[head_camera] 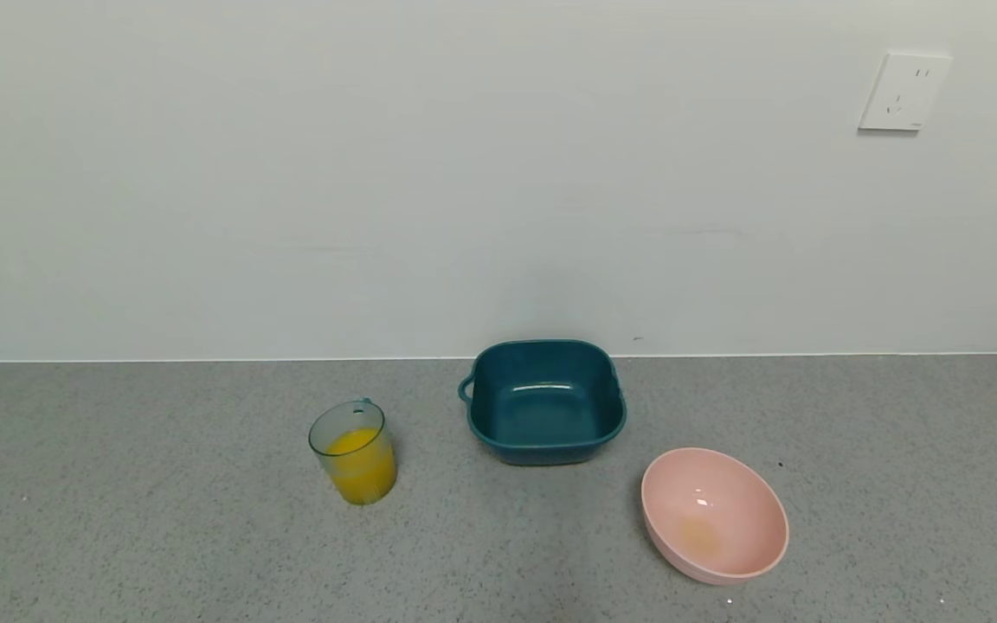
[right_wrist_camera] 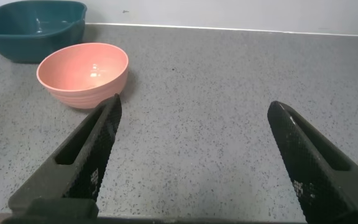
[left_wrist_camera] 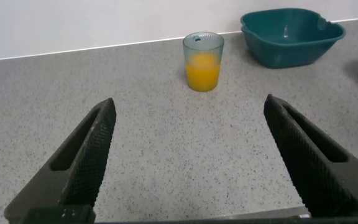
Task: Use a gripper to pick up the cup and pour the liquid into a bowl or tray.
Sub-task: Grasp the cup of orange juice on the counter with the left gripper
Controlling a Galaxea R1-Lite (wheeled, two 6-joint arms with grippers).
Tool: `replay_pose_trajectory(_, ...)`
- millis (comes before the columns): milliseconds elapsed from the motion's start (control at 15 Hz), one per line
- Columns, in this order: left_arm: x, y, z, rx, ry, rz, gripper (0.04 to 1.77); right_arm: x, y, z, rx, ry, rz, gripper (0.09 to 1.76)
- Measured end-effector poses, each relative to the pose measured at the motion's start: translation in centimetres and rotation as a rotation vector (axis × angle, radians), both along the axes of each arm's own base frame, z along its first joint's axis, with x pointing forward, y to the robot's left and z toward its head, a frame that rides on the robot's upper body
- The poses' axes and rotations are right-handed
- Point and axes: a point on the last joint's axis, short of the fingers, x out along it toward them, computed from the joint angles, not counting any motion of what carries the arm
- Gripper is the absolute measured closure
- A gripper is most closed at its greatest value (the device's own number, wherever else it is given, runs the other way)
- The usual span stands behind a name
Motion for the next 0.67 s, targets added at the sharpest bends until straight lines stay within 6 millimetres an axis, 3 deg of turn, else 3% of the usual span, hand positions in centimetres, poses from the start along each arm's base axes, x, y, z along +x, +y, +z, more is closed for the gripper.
replay_pose_trajectory(667, -0.18, -0.04, 0.46, 0.039, -0.005, -0.019, 0.09, 0.0, 0.0, 0.0, 0.0, 0.0, 0.0, 0.14)
